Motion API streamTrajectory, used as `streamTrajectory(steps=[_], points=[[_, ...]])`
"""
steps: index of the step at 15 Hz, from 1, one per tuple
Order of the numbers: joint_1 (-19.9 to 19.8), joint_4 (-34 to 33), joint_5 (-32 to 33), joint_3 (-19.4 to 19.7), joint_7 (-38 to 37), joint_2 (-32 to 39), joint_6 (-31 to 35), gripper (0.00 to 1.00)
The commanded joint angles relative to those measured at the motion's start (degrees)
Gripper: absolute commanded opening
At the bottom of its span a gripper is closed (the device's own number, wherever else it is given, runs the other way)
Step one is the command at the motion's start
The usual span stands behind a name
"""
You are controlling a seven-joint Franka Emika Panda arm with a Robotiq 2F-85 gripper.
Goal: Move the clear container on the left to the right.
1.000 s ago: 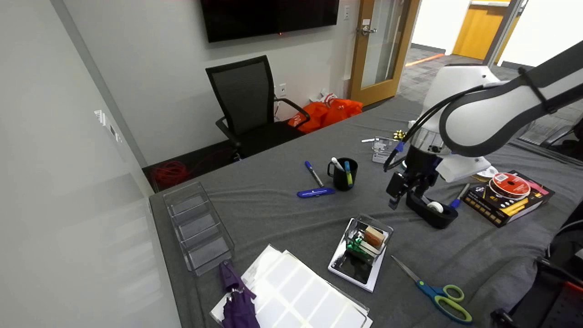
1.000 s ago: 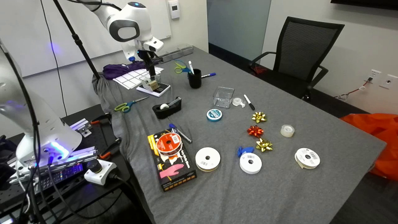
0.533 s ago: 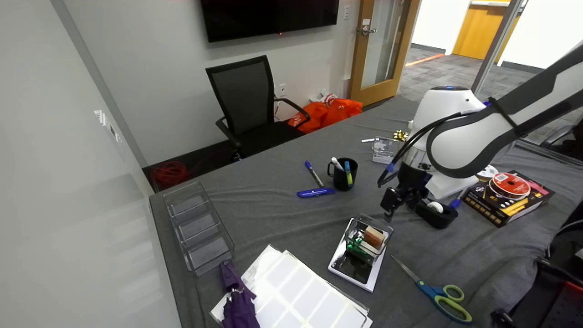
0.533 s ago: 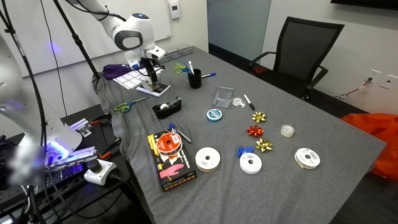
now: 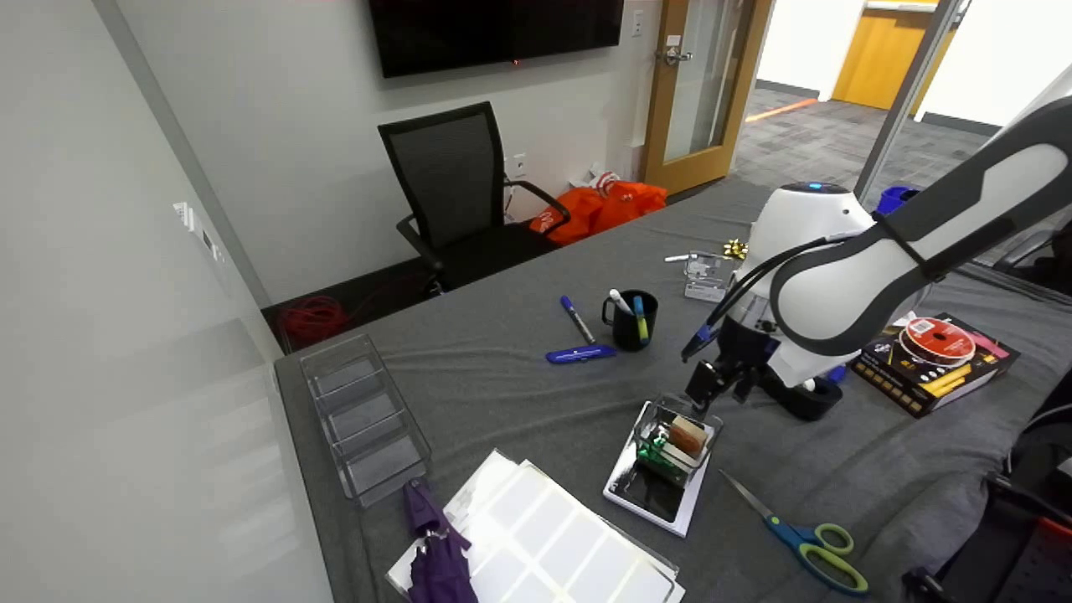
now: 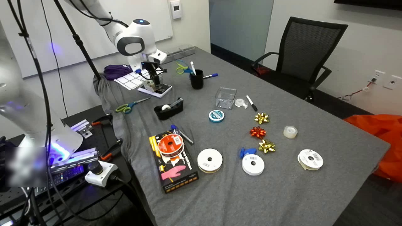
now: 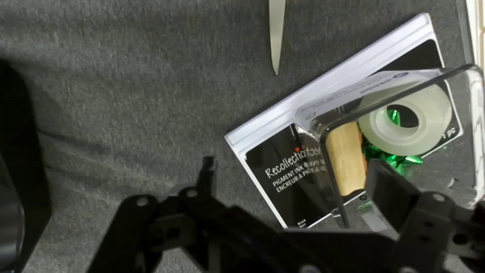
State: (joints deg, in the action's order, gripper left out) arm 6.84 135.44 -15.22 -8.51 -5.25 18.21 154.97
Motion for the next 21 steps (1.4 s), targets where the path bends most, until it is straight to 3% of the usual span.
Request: streamTrajectory(steps=[1, 2, 3, 13, 21], points=[[0.41, -1.38, 1.53, 0.22, -1.04, 2.93, 1.47, 1.0], [0.56, -1.61, 2.03, 0.41, -1.31, 3.4, 1.54, 0.75], [0.47, -1.85, 2.11, 0.34, -1.35, 3.7, 1.39, 0.74], [-0.64, -2.11, 0.61, -0.77, -0.01, 3.74, 2.4, 0.03], [-4.58, 0.02, -6.79, -5.78, 6.36, 0.16, 3.02, 0.01]])
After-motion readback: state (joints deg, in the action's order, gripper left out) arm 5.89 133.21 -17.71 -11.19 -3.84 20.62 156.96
